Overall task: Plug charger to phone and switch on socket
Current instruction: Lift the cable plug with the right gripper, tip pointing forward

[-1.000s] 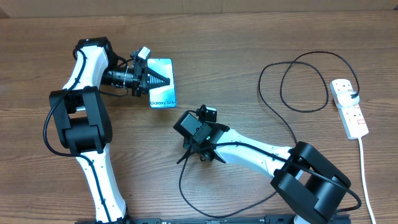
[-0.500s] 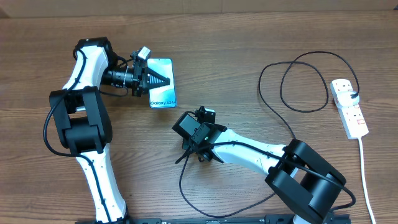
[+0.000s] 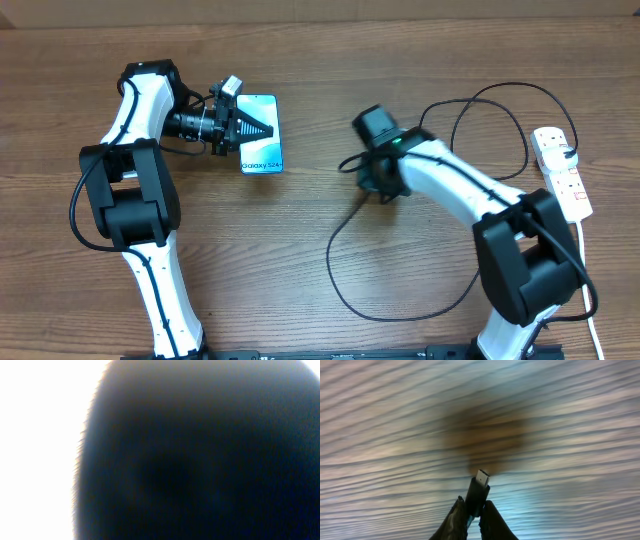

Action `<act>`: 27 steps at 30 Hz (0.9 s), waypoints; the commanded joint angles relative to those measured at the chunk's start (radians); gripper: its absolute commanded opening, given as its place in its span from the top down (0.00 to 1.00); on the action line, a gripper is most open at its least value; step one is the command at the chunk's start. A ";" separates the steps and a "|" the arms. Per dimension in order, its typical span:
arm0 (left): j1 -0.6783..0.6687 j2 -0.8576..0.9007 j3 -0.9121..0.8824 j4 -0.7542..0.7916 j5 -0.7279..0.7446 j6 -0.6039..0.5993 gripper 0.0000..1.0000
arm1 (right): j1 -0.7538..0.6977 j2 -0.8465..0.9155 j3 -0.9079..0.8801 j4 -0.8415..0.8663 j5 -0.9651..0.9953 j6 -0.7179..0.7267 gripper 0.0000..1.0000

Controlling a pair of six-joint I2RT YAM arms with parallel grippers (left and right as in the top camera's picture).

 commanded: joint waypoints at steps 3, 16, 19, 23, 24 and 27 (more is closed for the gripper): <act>-0.003 -0.031 0.014 0.008 0.023 -0.007 0.96 | -0.059 0.004 0.008 -0.050 -0.080 -0.052 0.85; -0.003 -0.031 0.014 0.008 -0.010 -0.007 0.96 | -0.056 0.004 0.001 -0.108 -0.097 0.161 0.53; -0.003 -0.031 0.014 0.014 -0.008 -0.007 0.96 | -0.055 0.005 -0.016 -0.102 -0.065 0.193 0.56; -0.003 -0.031 0.014 0.020 -0.005 -0.014 0.96 | -0.055 0.006 -0.050 -0.074 -0.053 0.196 0.60; -0.003 -0.031 0.014 0.019 -0.005 -0.014 0.96 | -0.055 0.010 -0.062 -0.065 -0.053 0.209 0.61; -0.003 -0.031 0.014 0.019 -0.005 -0.014 0.96 | -0.055 0.022 -0.083 -0.043 -0.058 0.223 0.62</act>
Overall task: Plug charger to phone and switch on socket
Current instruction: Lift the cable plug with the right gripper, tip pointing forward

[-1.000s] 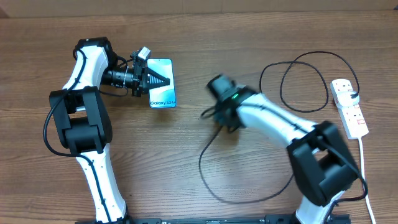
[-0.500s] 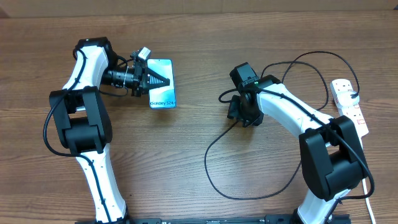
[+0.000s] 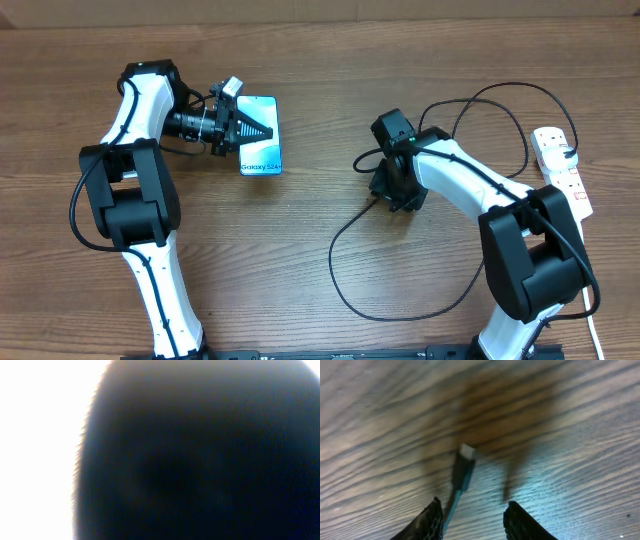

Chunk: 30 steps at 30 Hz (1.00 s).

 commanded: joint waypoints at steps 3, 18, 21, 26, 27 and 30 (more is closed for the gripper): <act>-0.003 -0.031 0.014 -0.002 0.025 -0.008 0.96 | -0.002 0.024 -0.026 0.026 -0.013 0.037 0.63; -0.003 -0.031 0.014 -0.002 0.024 -0.008 0.96 | 0.003 0.024 -0.026 0.096 -0.029 0.038 0.77; -0.003 -0.031 0.014 -0.002 0.024 -0.008 0.96 | 0.003 0.024 -0.026 0.097 -0.019 0.038 0.68; -0.003 -0.031 0.014 -0.002 0.024 -0.007 0.96 | 0.003 0.024 -0.026 0.102 -0.017 0.037 0.60; -0.003 -0.031 0.014 -0.002 0.024 -0.007 0.96 | 0.003 0.024 -0.026 0.103 -0.017 0.037 0.60; -0.003 -0.031 0.014 0.000 0.024 -0.007 0.96 | 0.003 0.024 -0.026 0.109 -0.012 0.037 0.61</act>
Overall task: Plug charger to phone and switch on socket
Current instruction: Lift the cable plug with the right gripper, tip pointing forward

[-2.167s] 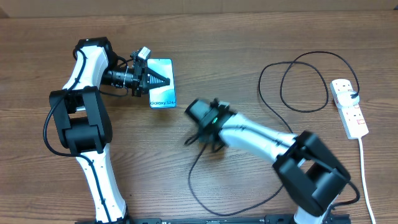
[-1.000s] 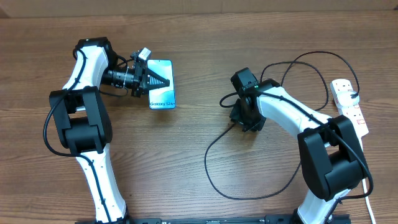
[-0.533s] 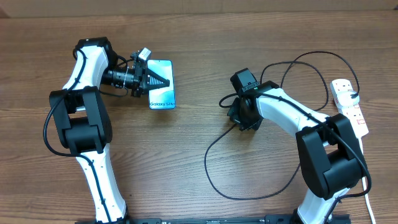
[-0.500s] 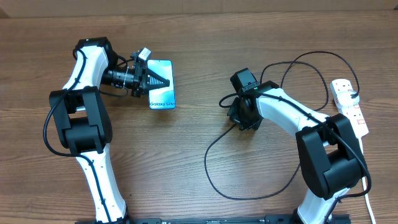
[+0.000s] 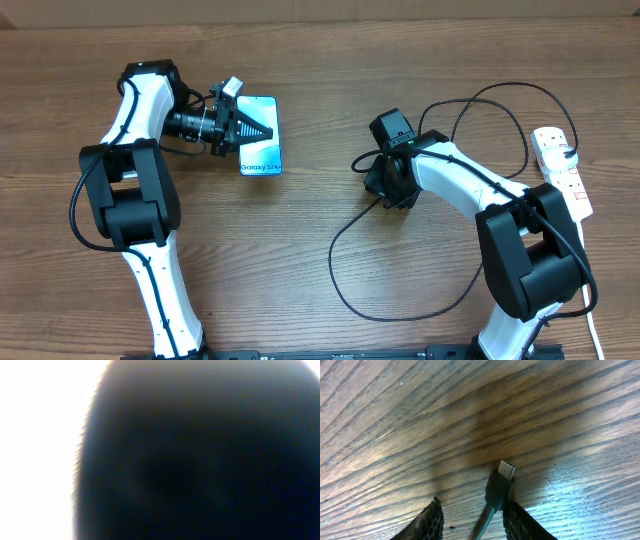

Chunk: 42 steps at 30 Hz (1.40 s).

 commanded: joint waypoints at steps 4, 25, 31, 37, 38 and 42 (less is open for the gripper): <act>-0.003 -0.031 0.014 0.008 0.020 -0.006 0.96 | 0.002 0.014 -0.010 0.019 0.035 0.003 0.67; -0.003 -0.031 0.014 0.012 0.013 -0.006 0.96 | 0.002 0.014 -0.010 0.039 0.050 -0.008 0.94; -0.003 -0.031 0.014 0.013 0.014 -0.006 0.96 | 0.003 0.014 -0.010 0.040 0.049 -0.008 0.96; -0.002 -0.031 0.014 0.051 0.083 -0.006 0.96 | 0.003 0.014 -0.010 0.049 0.039 -0.042 0.96; -0.002 -0.031 0.014 0.055 0.085 -0.006 0.96 | 0.003 0.014 -0.010 0.048 0.039 -0.042 0.96; -0.009 -0.031 0.014 0.055 0.076 -0.007 0.96 | 0.003 0.014 -0.010 0.052 0.038 -0.041 0.96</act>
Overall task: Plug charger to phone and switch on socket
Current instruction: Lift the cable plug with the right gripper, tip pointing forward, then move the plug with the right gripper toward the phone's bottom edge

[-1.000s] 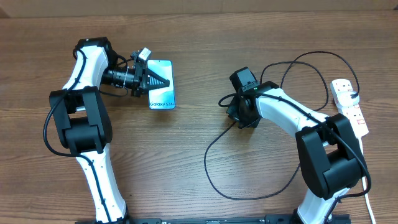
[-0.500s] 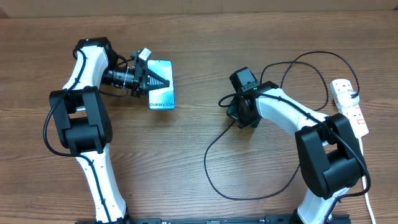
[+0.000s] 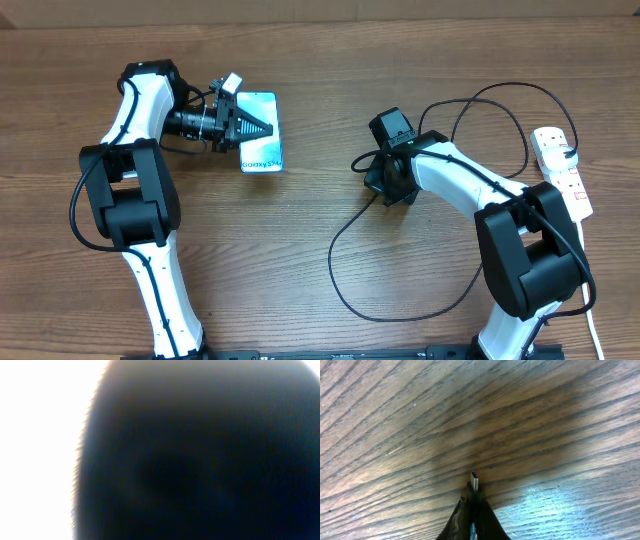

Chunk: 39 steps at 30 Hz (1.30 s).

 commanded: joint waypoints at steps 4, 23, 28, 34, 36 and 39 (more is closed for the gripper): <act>-0.010 -0.031 0.014 -0.013 0.051 -0.029 0.96 | 0.003 0.010 -0.009 0.021 0.002 -0.012 0.96; -0.010 -0.031 0.014 -0.083 0.066 -0.032 0.96 | 0.002 0.010 -0.009 0.021 -0.008 -0.012 0.96; -0.020 -0.031 0.014 -0.121 0.067 -0.024 0.96 | -0.001 0.008 -0.008 0.021 -0.043 -0.040 0.96; -0.041 -0.032 0.014 -0.121 0.158 0.013 0.96 | -0.057 -0.016 -0.008 0.049 -0.261 -0.267 0.96; -0.049 -0.032 0.014 -0.121 0.220 0.040 0.96 | -0.085 -0.043 -0.008 0.039 -0.343 -0.336 0.96; -0.058 -0.032 0.014 -0.121 0.289 0.064 0.96 | -0.130 -0.101 -0.008 0.029 -0.496 -0.457 0.96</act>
